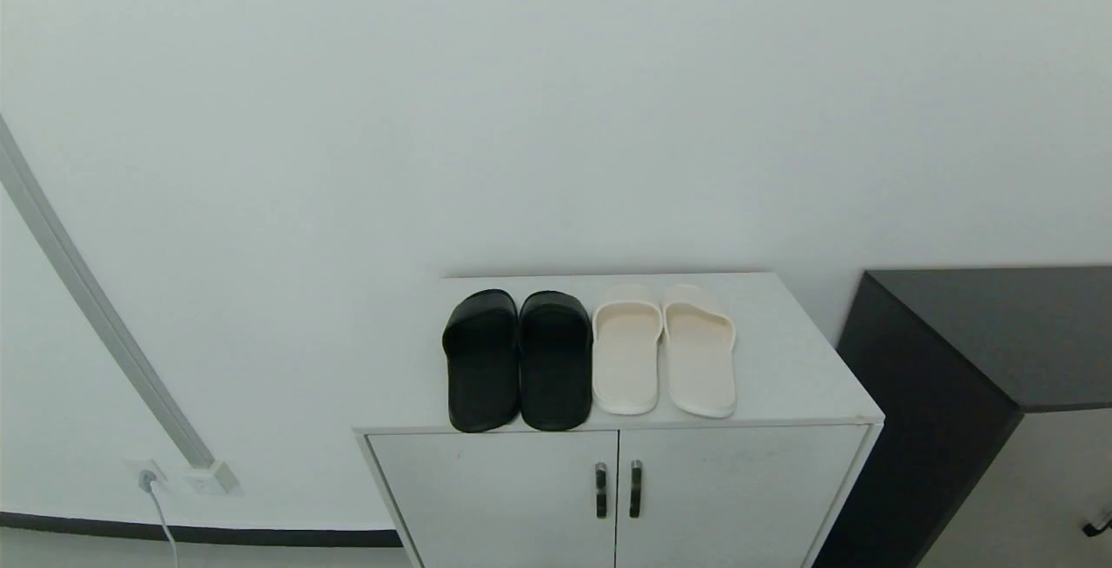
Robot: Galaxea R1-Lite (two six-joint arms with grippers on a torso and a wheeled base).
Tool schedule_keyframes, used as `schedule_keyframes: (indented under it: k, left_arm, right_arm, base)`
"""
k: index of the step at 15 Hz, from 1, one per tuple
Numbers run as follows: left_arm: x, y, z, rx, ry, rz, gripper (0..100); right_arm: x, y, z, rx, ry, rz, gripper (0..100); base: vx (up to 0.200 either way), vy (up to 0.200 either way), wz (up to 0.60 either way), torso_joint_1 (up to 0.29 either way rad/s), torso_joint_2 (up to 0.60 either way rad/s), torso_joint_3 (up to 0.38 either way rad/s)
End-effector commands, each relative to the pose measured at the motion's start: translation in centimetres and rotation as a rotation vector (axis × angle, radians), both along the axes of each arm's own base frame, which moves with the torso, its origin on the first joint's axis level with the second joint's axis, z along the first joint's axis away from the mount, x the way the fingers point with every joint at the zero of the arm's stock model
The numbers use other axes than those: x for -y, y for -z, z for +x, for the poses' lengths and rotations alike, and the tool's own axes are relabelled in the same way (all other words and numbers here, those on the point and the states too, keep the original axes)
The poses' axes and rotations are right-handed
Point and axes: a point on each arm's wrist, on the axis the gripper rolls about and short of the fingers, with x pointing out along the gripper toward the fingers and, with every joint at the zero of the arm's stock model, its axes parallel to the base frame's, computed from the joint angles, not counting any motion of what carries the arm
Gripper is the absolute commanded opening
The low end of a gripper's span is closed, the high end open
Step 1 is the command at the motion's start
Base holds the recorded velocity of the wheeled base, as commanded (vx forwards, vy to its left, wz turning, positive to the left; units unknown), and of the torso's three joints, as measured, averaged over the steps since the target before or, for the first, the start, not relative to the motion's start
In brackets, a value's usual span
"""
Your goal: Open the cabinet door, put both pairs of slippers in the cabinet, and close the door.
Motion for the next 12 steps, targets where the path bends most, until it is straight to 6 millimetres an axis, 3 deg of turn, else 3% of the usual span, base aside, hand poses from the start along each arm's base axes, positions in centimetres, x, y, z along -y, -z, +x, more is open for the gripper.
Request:
schedule_keyframes:
  k: [1, 3, 4, 5, 6, 7, 12]
  left_arm:
    - [0.0, 0.0, 0.0, -0.001, -0.001, -0.002, 0]
    - [0.0, 0.0, 0.0, -0.001, -0.001, -0.001, 0]
    - [0.0, 0.0, 0.0, -0.001, 0.001, -0.001, 0]
    - [0.0, 0.0, 0.0, -0.001, 0.001, -0.001, 0]
    - [0.0, 0.0, 0.0, -0.001, -0.001, -0.001, 0]
    - [0.0, 0.0, 0.0, -0.001, -0.001, -0.002, 0]
    - [0.0, 0.0, 0.0, -0.001, -0.001, -0.002, 0]
  right_arm:
    - [0.0, 0.0, 0.0, -0.001, 0.000, -0.003, 100]
    - [0.0, -1.1, -0.2, 0.039, -0.003, 0.030, 100]
    - [0.1, -7.4, -1.1, 0.125, -0.043, 0.234, 100]
    - [0.2, -8.2, -0.9, 0.087, -0.041, 0.221, 100]
    - [0.1, -7.7, 0.5, -0.107, -0.043, 0.045, 100]
    - [0.0, -7.0, 1.7, -0.198, -0.047, 0.034, 100]
    - [-0.6, -8.5, 8.7, -0.312, -0.120, 0.049, 100]
  base:
    - [0.000, 0.000, 0.00, 0.000, 0.00, 0.000]
    - [0.000, 0.000, 0.00, 0.000, 0.00, 0.000]
    - [0.000, 0.000, 0.00, 0.000, 0.00, 0.000]
    - [0.000, 0.000, 0.00, 0.000, 0.00, 0.000]
    - [0.000, 0.000, 0.00, 0.000, 0.00, 0.000]
    - [0.000, 0.000, 0.00, 0.000, 0.00, 0.000]
    - [0.000, 0.000, 0.00, 0.000, 0.00, 0.000]
